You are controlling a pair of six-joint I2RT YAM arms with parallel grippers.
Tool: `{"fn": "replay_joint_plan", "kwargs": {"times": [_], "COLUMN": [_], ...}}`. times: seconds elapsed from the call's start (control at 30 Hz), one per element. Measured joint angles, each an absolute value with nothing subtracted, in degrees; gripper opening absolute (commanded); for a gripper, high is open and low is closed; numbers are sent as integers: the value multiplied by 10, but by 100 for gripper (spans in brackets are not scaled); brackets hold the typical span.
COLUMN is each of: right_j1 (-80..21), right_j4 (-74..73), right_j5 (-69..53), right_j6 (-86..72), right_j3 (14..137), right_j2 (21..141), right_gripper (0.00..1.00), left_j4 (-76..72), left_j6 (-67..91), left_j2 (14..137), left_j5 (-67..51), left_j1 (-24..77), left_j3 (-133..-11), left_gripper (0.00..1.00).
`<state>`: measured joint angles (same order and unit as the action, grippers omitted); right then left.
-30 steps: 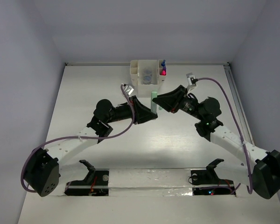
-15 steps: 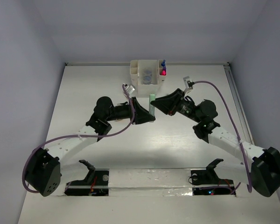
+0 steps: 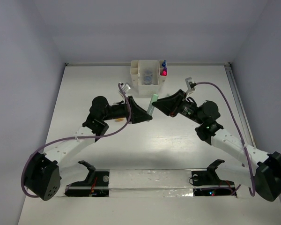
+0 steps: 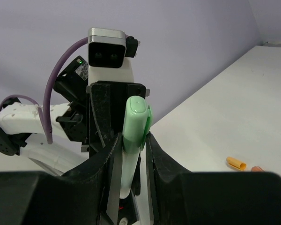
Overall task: Sort the stationery into containers
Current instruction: Close the pen cap on the pen.
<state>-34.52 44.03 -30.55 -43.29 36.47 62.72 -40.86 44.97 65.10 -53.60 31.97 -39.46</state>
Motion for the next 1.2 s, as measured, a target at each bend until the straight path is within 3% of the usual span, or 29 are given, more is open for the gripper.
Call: {"fn": "replay_joint_plan", "kwargs": {"times": [0.3, 0.37, 0.4, 0.5, 0.9, 1.2], "right_j1": [-371, -372, -372, -373, -381, -385], "right_j4": [373, 360, 353, 319, 207, 163], "right_j5": [-337, -351, -356, -375, -416, -427], "right_j6": [-415, -409, -406, -391, -316, -289], "right_j3": [434, 454, 463, 482, 531, 602], "right_j2": [637, 665, 678, 702, 706, 719], "right_gripper": [0, 19, 41, 65, 84, 84], "left_j4": [-527, -537, -538, -543, -585, -584], "left_j6": [464, 464, 464, 463, 464, 465], "left_j2": [559, 554, 553, 549, 532, 508], "left_j5": [-477, -459, -453, -423, -394, -377], "left_j1": [306, 302, 301, 297, 296, 305], "left_j3": [-294, -273, -267, -258, -252, -242], "left_gripper": [0, 0, 0, 0, 0, 0]}}
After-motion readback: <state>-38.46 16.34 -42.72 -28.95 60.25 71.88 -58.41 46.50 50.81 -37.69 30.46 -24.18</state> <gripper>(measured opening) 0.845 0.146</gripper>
